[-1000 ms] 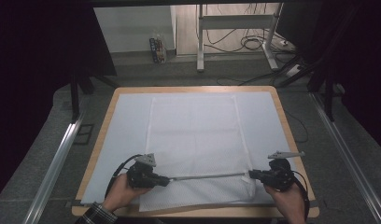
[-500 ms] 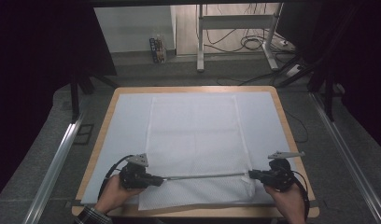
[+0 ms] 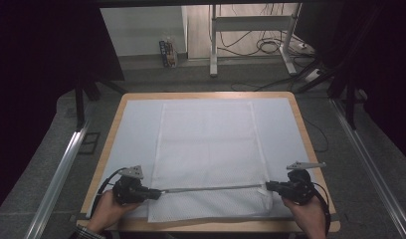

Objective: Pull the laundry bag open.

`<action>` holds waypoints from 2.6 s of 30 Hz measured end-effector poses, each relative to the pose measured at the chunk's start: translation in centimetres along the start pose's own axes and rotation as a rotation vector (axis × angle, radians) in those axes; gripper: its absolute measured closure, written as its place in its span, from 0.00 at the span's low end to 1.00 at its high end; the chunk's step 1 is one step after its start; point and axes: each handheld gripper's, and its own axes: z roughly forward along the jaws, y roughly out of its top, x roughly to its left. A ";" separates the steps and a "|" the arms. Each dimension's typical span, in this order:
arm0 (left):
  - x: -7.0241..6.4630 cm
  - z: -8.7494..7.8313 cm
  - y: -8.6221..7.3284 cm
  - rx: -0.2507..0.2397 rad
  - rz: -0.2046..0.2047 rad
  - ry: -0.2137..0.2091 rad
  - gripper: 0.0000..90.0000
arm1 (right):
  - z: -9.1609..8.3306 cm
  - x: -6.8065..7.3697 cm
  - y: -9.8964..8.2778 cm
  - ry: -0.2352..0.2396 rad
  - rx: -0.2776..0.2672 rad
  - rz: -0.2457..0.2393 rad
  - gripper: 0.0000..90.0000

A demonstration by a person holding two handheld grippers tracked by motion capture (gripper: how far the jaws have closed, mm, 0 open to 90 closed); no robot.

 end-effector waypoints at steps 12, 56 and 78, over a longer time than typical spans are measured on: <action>0.5 -1.5 -1.6 -0.006 -0.028 0.022 0.97 | 0.0 0.2 0.0 0.011 -0.004 -0.003 0.96; 0.2 -2.4 -2.9 -0.034 -0.054 0.105 0.75 | 0.6 0.6 -0.3 -0.039 0.034 -0.086 0.60; -3.1 -2.4 -3.4 -0.109 -0.065 0.360 0.03 | -0.2 1.4 -1.8 -0.133 -0.055 -0.218 0.13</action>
